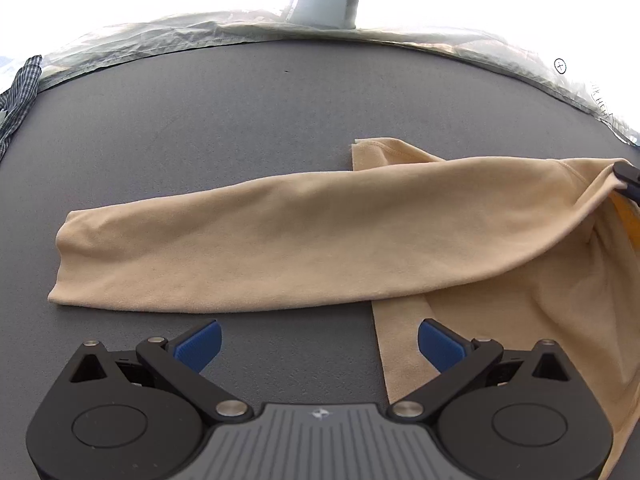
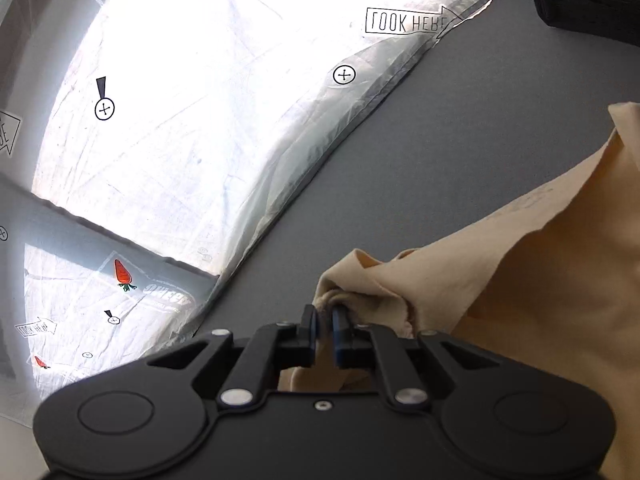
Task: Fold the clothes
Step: 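Grasp the shirt edge with the left gripper while the right gripper holds another edge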
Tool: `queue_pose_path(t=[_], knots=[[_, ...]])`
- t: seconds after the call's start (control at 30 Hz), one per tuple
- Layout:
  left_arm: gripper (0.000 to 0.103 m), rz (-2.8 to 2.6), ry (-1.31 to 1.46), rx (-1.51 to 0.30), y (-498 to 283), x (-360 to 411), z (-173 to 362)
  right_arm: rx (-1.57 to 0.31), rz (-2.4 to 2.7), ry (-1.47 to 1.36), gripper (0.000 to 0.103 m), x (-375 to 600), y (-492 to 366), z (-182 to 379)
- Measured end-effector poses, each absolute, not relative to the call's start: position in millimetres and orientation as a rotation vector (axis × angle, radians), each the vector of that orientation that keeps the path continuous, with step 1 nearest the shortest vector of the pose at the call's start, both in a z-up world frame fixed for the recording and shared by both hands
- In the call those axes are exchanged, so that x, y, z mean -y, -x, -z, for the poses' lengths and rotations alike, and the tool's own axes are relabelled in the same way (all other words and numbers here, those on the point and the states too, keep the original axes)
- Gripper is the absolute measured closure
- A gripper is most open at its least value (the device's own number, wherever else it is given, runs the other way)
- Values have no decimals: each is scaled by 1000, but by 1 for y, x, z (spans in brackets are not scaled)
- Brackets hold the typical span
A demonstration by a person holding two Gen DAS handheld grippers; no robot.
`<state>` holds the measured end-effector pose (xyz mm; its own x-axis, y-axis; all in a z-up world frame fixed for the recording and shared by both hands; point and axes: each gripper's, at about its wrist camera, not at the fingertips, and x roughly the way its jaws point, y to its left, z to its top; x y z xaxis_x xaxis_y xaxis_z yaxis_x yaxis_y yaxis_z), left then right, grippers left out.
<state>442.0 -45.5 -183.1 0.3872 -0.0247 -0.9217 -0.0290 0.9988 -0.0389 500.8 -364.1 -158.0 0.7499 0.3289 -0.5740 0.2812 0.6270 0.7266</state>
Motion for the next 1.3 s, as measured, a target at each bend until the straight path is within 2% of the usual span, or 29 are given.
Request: queue_pose_path(t=[0.13, 0.23, 0.3, 0.47, 0.6, 0.97, 1.13, 1.3], knots=[[0, -6, 62, -1167, -454, 44, 181, -651, -87, -993, 95, 367, -530, 145], [0, -34, 79, -1184, -465, 41, 183, -669, -109, -1007, 93, 369, -550, 144], [0, -49, 99, -1194, -471, 37, 184, -695, -99, -984, 89, 370, -555, 143], [0, -73, 117, -1193, -477, 33, 183, -701, -62, -904, 75, 380, -534, 143], [0, -64, 90, -1175, -478, 40, 175, -702, 10, -851, 75, 401, -499, 145], [0, 171, -83, -1070, -492, 112, 136, -776, 382, -445, 75, 460, -433, 160], [0, 310, -173, -1009, -520, 165, 128, -732, 447, -271, 70, 462, -439, 149], [2, 407, -292, -971, -551, 218, 135, -767, 526, -145, 69, 465, -457, 160]])
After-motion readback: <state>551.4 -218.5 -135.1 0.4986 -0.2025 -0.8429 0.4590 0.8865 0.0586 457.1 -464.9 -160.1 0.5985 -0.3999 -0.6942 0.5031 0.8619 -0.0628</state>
